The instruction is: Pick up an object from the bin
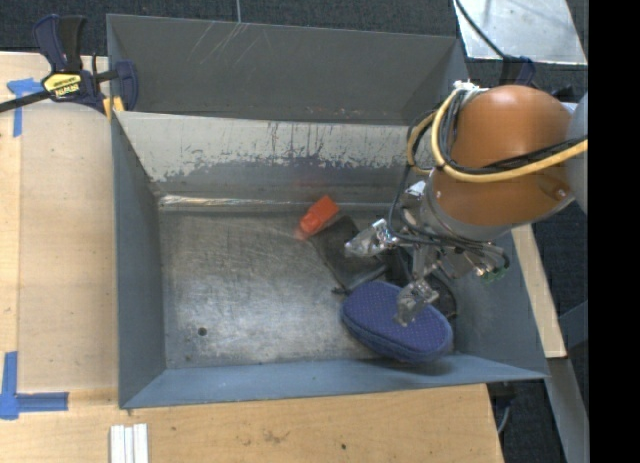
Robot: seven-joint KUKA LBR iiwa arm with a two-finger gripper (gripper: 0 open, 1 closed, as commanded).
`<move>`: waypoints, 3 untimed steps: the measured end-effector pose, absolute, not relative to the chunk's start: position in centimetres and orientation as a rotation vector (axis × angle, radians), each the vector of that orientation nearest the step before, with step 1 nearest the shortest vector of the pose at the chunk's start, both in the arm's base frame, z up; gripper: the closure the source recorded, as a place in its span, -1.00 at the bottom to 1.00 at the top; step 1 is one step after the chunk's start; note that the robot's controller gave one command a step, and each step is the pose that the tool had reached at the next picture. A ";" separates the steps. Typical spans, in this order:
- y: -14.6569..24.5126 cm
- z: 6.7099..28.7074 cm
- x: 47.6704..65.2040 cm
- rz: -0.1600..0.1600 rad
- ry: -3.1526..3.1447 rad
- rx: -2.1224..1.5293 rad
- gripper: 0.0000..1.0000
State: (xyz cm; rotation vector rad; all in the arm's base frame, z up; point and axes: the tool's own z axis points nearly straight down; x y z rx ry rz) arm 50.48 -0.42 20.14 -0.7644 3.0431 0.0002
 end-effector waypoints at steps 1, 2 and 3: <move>-0.4 11.2 53.8 0.001 2.936 -1.120 -1.00; -1.5 7.9 54.9 0.032 2.589 -1.773 -1.00; -2.4 7.9 54.9 0.013 2.597 -1.780 1.00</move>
Offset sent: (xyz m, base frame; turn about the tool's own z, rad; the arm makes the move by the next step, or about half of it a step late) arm 0.0331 -0.0005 -0.0888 -0.2375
